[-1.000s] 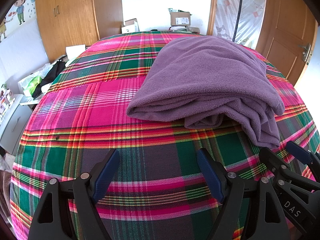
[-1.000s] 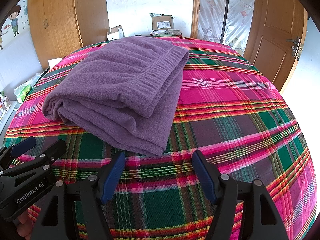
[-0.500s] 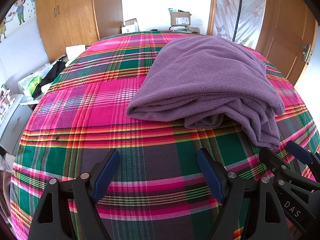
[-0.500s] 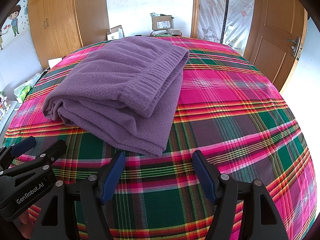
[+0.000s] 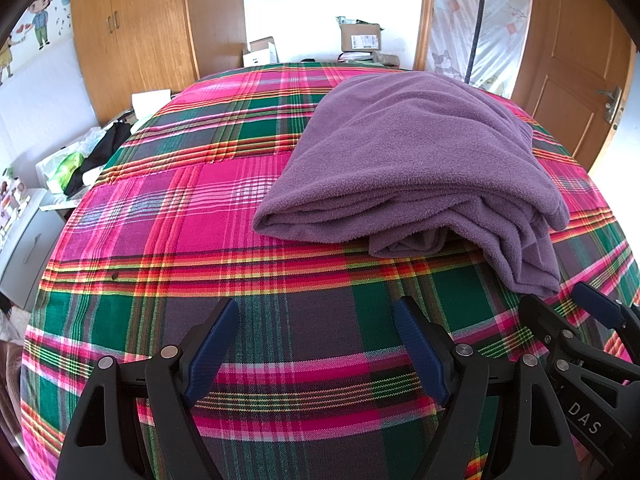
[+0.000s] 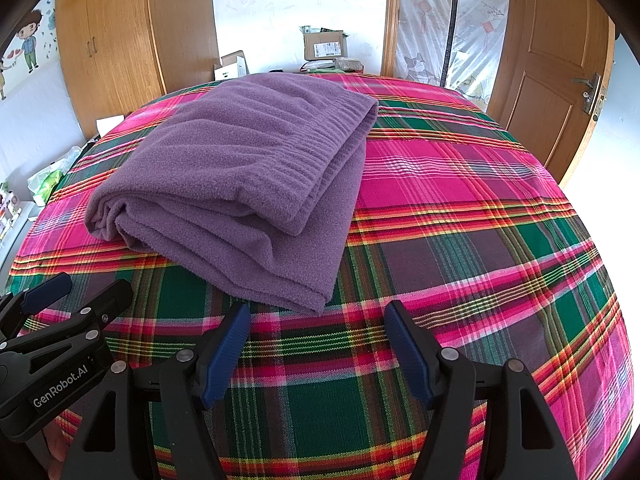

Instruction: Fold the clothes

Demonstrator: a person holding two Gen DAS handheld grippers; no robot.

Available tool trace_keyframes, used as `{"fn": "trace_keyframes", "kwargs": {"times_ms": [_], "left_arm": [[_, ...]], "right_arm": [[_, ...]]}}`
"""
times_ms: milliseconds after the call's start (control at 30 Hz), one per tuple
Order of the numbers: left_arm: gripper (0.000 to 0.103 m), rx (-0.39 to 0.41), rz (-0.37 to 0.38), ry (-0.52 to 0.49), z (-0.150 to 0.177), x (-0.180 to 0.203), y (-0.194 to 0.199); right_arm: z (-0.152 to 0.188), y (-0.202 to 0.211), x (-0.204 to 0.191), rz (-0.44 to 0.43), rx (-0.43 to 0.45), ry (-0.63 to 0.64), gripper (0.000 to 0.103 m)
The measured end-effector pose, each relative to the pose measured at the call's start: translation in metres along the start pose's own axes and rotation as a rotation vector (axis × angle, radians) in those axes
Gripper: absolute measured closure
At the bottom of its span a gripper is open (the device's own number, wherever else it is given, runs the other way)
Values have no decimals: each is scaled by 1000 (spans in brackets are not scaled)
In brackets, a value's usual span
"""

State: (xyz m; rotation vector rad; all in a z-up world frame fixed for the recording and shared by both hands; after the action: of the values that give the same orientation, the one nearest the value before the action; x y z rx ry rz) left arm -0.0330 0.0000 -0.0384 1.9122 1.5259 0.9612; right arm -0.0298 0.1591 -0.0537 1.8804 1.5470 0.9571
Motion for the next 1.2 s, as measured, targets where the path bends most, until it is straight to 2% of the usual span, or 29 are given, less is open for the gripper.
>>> {"fn": "trace_keyframes", "kwargs": {"times_ms": [933,1100,1200], "left_arm": [[21,-1,-6,3,0,2,1],[22,-20,-2,-48,0,3,4],[23,12,-9,-106,-5,6,15]], "right_arm": [[0,0,-1,0,0,0,33],[0,0,2,-13,4,13,33],[1,1,4,-54,13,43,37]]}}
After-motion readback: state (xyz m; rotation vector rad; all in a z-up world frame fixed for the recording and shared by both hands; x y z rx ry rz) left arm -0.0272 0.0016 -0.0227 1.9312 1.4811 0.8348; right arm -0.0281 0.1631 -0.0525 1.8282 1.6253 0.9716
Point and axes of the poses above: each gripper's, at about its wrist camera, not at the fingertips, and y roughly against the way its jaws point, x to its right, z to its underside, the point moved 5 cm from there along -y, roughly the way its jaws point, and after that the axes turned 14 degrees about z, right-handed, at the moved point
